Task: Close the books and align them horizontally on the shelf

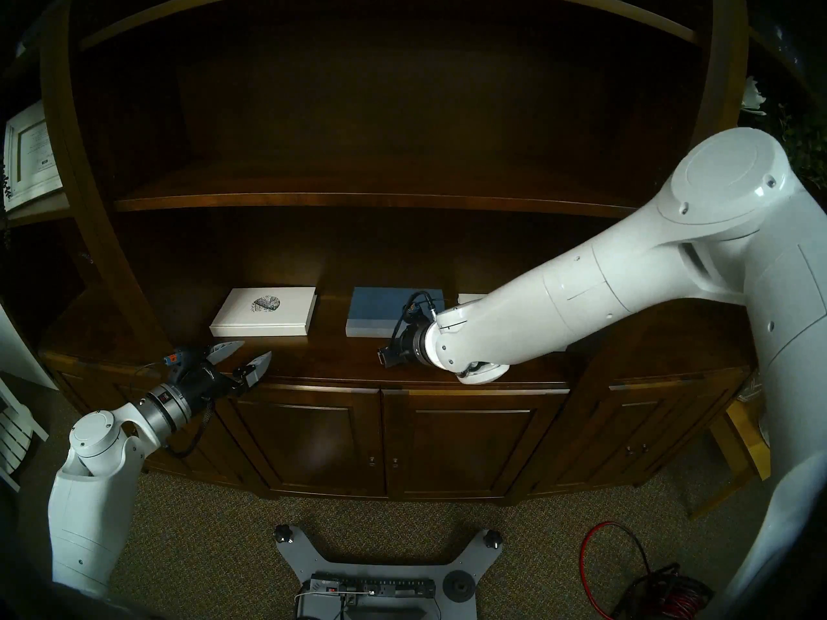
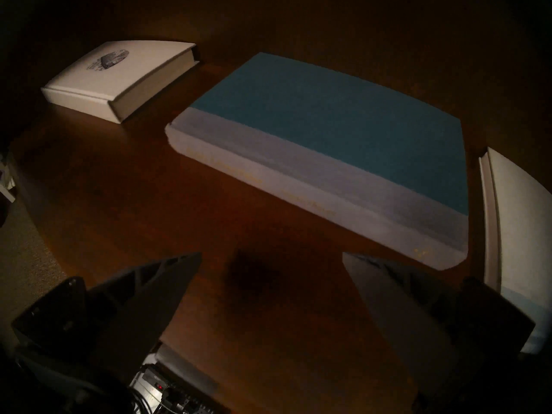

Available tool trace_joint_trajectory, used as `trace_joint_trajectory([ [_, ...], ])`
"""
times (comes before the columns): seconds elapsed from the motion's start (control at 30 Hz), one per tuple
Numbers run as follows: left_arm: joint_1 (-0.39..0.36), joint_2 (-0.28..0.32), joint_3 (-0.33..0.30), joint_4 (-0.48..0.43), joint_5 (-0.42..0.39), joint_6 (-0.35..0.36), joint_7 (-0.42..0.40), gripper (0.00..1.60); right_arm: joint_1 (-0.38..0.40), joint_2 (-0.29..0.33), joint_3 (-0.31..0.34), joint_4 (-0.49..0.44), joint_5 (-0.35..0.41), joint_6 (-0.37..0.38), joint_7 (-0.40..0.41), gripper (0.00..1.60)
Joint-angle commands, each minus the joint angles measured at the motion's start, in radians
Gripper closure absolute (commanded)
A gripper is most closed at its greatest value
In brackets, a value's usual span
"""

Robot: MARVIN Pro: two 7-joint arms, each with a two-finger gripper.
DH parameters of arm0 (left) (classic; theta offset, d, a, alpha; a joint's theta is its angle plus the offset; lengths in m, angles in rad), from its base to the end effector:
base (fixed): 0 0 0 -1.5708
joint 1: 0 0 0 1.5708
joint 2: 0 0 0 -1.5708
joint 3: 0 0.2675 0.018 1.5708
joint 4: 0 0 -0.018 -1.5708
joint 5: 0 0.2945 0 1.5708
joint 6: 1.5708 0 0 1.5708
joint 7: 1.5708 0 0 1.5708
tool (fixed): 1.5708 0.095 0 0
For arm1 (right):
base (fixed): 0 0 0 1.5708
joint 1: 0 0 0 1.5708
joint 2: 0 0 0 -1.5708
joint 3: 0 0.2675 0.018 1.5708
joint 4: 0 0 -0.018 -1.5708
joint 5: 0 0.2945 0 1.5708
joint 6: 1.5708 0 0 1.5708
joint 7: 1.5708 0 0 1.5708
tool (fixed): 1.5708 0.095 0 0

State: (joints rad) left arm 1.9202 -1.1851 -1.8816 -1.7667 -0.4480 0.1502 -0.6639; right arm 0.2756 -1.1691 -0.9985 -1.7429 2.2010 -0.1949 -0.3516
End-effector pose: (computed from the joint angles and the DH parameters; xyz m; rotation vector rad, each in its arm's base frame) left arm 0.3014 0.1315 -0.2810 2.1107 -0.3762 1.7520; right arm 0.4003 0.0971 -0.2425 -2.6413 -0.6721 -1.0789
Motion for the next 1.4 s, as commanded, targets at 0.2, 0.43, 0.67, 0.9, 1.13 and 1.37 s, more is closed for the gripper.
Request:
trace_joint_trajectory([
  [0.2,-0.021,0.002,-0.006,-0.021,-0.006,-0.007,0.0,0.0,0.152,0.179,-0.001,-0.177,-0.154,-0.165,-0.002,0.0],
  [0.43,-0.022,0.002,-0.006,-0.022,-0.006,-0.007,0.0,0.0,0.207,0.255,-0.06,-0.285,-0.3,-0.245,-0.027,0.0],
  [0.67,-0.022,0.001,-0.006,-0.022,-0.007,-0.007,0.0,0.0,0.264,0.294,-0.131,-0.366,-0.467,-0.313,-0.085,0.0],
  [0.9,-0.023,0.0,-0.007,-0.024,-0.008,-0.008,0.0,0.0,0.31,0.341,-0.212,-0.425,-0.643,-0.362,-0.141,0.0],
  [1.13,-0.023,-0.001,-0.008,-0.025,-0.008,-0.008,0.001,0.0,0.352,0.354,-0.283,-0.459,-0.759,-0.398,-0.203,0.0],
  [1.37,-0.024,-0.004,-0.007,-0.031,-0.007,-0.006,0.008,0.0,0.358,0.359,-0.305,-0.472,-0.833,-0.416,-0.257,0.0],
])
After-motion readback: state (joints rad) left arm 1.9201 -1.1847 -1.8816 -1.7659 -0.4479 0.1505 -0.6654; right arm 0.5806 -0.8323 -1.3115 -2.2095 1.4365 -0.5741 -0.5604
